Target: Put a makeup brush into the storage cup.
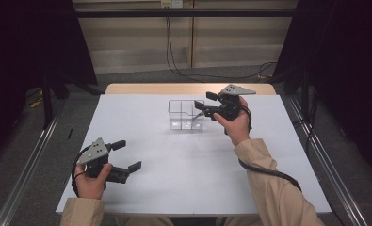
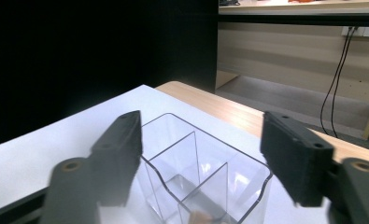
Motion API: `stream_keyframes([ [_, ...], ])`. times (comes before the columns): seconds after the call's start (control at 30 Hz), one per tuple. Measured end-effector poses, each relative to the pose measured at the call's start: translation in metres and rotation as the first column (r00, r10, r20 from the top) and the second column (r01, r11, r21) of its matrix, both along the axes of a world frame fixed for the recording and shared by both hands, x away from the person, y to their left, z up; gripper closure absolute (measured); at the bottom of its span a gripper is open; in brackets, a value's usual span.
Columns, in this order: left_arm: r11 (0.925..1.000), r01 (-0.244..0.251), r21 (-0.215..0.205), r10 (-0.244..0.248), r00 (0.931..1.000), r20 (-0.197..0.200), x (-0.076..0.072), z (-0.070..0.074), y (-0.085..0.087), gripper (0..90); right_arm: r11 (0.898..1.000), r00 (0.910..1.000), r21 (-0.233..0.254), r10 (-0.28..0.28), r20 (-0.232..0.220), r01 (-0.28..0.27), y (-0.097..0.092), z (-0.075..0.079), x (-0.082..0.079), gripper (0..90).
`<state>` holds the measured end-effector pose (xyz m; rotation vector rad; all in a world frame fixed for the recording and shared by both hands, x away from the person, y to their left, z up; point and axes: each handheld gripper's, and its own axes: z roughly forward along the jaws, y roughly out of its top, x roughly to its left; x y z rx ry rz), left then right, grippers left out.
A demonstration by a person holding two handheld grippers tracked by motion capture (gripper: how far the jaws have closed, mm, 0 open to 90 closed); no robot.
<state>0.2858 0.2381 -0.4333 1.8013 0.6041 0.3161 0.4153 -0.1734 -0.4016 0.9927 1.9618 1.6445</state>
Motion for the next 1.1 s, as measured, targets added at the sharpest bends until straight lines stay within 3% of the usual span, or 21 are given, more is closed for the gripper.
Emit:
stream_keyframes([
  [0.37,1.0,0.002,0.0,-0.002,1.0,0.0,0.0,-0.001,-0.001,0.6,1.0,0.9998,0.018,0.017,0.002,-0.017,-0.014,-0.004,-0.011,14.3],
  [1.1,1.0,0.002,-0.007,-0.002,1.0,0.003,0.002,-0.001,0.0,0.6,0.999,0.9983,0.016,0.049,0.03,-0.049,-0.03,0.0,-0.04,7.5],
])
